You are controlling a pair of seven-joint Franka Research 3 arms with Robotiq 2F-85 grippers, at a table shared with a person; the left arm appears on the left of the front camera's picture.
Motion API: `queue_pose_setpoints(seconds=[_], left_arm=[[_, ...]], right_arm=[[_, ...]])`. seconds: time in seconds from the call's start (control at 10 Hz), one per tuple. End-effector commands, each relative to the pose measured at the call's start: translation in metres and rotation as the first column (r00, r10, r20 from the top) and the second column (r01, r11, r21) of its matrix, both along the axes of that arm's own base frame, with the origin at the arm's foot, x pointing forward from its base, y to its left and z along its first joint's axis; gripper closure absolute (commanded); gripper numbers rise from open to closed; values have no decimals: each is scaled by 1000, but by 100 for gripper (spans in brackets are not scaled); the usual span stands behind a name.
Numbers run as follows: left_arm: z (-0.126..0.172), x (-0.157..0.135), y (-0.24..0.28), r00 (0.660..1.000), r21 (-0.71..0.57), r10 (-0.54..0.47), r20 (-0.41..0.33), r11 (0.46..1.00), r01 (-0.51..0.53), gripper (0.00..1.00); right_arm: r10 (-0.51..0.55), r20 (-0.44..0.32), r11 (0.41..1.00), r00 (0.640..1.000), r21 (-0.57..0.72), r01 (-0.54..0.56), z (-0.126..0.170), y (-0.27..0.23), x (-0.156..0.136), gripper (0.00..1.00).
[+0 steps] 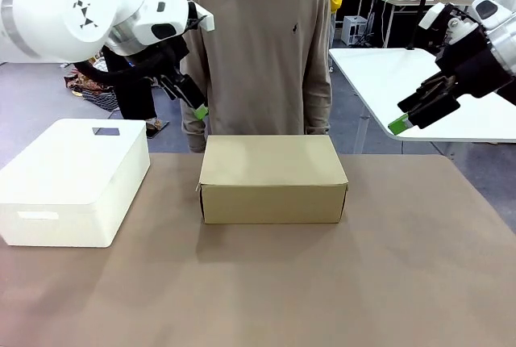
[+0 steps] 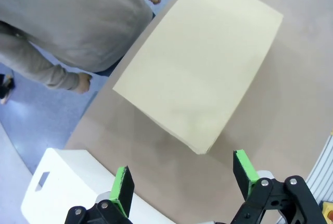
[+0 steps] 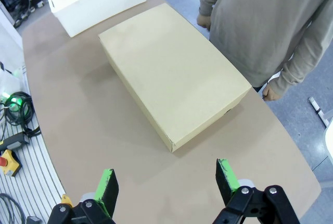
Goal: Pack the shoes into the box.
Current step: Press down on the lid of the Shoes Box.
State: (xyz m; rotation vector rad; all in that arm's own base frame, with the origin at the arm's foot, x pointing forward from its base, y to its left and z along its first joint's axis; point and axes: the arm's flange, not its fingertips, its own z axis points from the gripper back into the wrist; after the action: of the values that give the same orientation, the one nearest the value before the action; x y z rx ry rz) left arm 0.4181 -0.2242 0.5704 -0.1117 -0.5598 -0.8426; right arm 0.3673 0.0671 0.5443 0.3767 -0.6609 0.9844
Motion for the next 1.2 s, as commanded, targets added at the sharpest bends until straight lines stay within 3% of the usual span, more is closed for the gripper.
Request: queue_pose_setpoints(seconds=[0.0, 1.1], left_arm=[[-2, -3, 7, 1000, -47, -22, 19, 999, 23, 0], [2, 0, 2, 1000, -22, 1, 10, 1000, -1, 0]], right_arm=[[-19, -3, 1000, 1000, -12, 19, 1, 1, 1, 0], [-19, -3, 1000, 1000, -12, 19, 1, 1, 1, 0]])
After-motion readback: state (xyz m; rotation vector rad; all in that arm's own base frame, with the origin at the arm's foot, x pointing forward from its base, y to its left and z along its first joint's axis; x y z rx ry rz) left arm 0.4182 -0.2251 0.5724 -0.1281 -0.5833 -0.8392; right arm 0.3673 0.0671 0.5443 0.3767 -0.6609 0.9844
